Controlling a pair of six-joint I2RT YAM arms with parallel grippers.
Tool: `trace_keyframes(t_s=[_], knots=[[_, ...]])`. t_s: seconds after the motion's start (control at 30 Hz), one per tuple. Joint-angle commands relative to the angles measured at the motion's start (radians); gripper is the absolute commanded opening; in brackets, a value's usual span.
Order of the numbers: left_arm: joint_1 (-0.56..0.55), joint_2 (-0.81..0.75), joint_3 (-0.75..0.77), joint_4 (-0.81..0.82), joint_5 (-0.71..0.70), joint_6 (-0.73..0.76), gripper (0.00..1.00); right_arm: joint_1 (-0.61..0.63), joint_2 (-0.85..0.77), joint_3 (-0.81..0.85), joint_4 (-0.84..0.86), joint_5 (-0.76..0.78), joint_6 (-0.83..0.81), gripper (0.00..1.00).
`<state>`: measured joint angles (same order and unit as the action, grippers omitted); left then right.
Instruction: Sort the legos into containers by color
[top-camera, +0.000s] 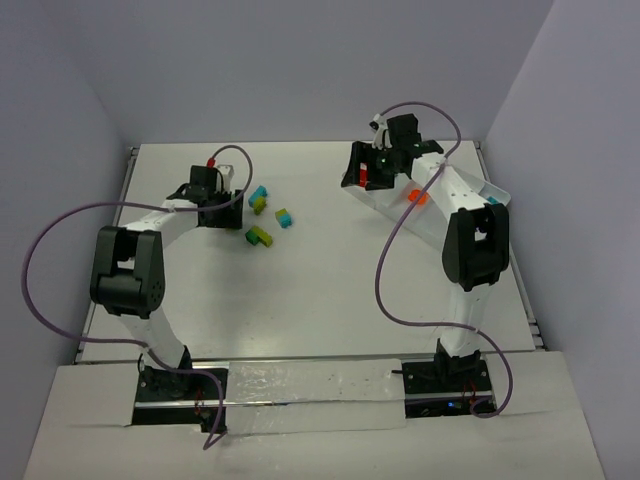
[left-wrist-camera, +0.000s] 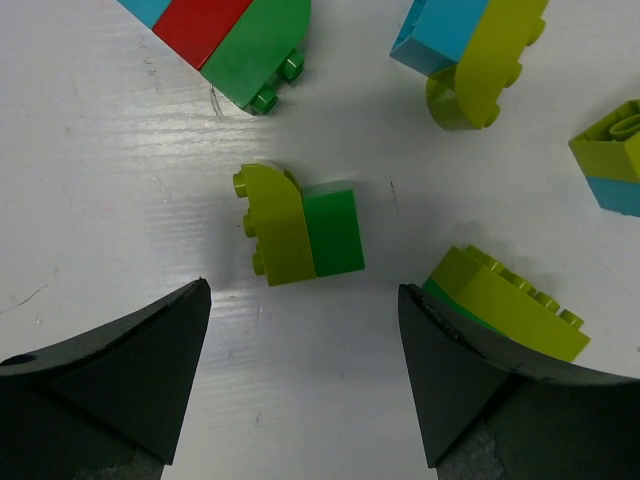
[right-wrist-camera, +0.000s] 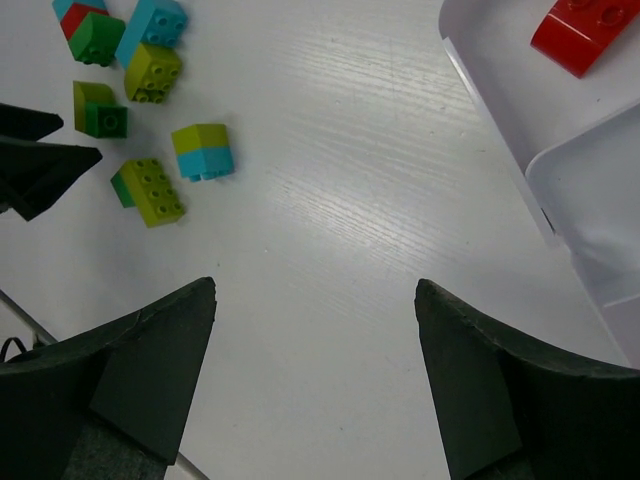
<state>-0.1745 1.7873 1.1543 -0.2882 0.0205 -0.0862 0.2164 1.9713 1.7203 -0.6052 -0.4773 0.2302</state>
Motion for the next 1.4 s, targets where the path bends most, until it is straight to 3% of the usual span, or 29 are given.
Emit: trace_keyframes(t_s=[0.0, 0.4, 0.6, 0.67, 0.93, 1.03, 1.17, 1.37], knots=[[0.004, 0.036, 0.077, 0.03, -0.014, -0.029, 0.85, 0.014, -0.063, 0.002, 0.024, -0.023, -0.008, 0.88], [0.004, 0.129, 0.11, 0.047, -0.015, -0.021, 0.75, 0.027, -0.051, 0.024, 0.012, -0.052, 0.001, 0.88], [0.004, 0.106, 0.09, 0.049, 0.004, -0.003, 0.49, 0.04, -0.07, 0.009, 0.028, -0.079, 0.007, 0.88], [0.003, 0.051, 0.088, 0.022, 0.066, 0.004, 0.32, 0.056, -0.103, -0.046, 0.06, -0.122, 0.031, 0.88], [0.0, -0.227, 0.104, -0.086, 0.275, 0.033, 0.04, 0.132, -0.207, -0.136, 0.164, -0.221, 0.101, 0.88], [-0.016, -0.393, 0.03, -0.052, 0.393, 0.069, 0.01, 0.166, -0.248, -0.163, 0.236, -0.291, 0.162, 0.89], [-0.072, -0.579, -0.091, 0.022, 0.412, 0.15, 0.0, 0.2, -0.274, -0.172, 0.318, -0.396, 0.262, 0.9], [-0.118, -0.695, -0.131, 0.029, 0.446, 0.196, 0.0, 0.264, -0.324, -0.15, 0.397, -0.386, 0.337, 0.93]])
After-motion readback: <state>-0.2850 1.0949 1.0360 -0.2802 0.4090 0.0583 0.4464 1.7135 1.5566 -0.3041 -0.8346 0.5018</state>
